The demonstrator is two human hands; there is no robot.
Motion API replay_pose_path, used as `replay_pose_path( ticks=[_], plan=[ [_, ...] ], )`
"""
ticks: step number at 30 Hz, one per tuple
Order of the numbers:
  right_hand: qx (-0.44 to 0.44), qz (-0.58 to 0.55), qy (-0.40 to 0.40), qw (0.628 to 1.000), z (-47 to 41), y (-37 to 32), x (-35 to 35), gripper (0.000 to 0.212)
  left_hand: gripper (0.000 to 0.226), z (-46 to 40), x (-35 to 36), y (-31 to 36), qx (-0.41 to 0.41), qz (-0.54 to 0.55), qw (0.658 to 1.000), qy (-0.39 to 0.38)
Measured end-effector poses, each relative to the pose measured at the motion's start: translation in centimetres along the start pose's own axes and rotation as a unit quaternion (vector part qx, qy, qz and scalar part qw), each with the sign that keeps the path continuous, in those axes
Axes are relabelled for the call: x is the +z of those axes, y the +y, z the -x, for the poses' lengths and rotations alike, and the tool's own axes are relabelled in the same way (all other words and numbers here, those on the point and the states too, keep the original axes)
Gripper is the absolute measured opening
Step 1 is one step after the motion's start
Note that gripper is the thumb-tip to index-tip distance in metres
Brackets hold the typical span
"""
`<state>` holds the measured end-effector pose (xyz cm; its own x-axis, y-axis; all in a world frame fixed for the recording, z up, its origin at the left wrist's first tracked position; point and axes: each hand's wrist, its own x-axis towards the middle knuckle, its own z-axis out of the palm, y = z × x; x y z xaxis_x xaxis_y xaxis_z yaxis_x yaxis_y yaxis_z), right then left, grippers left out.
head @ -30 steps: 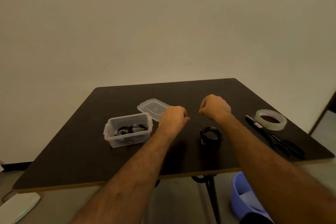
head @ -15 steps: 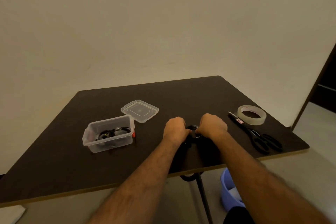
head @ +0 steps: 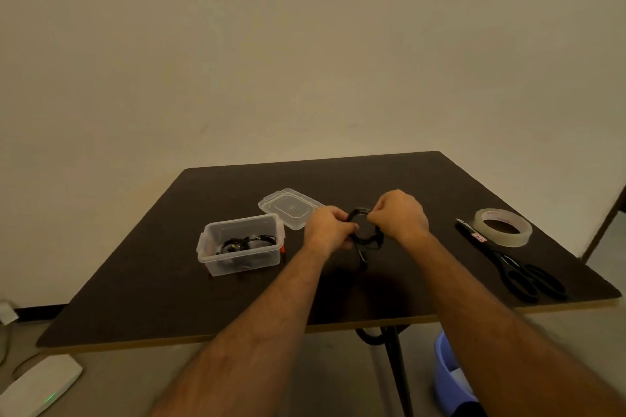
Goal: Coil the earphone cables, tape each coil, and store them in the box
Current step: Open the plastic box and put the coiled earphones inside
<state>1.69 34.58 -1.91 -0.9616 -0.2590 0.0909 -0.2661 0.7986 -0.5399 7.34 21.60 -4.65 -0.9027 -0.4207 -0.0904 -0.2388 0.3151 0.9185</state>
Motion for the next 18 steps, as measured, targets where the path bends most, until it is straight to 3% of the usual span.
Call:
replay_pose_path(
  ticks=[9,18],
  plan=[
    [-0.103,-0.054,0.016,0.993,-0.4,-10.7,0.3,0.014,0.019,1.0,-11.3,2.1,0.049,-0.006,0.992,0.116],
    [-0.117,-0.060,-0.063,0.989,-0.5,-18.5,6.3,0.014,0.017,1.4,-19.1,-2.0,-0.005,-0.049,0.986,0.159]
  ],
)
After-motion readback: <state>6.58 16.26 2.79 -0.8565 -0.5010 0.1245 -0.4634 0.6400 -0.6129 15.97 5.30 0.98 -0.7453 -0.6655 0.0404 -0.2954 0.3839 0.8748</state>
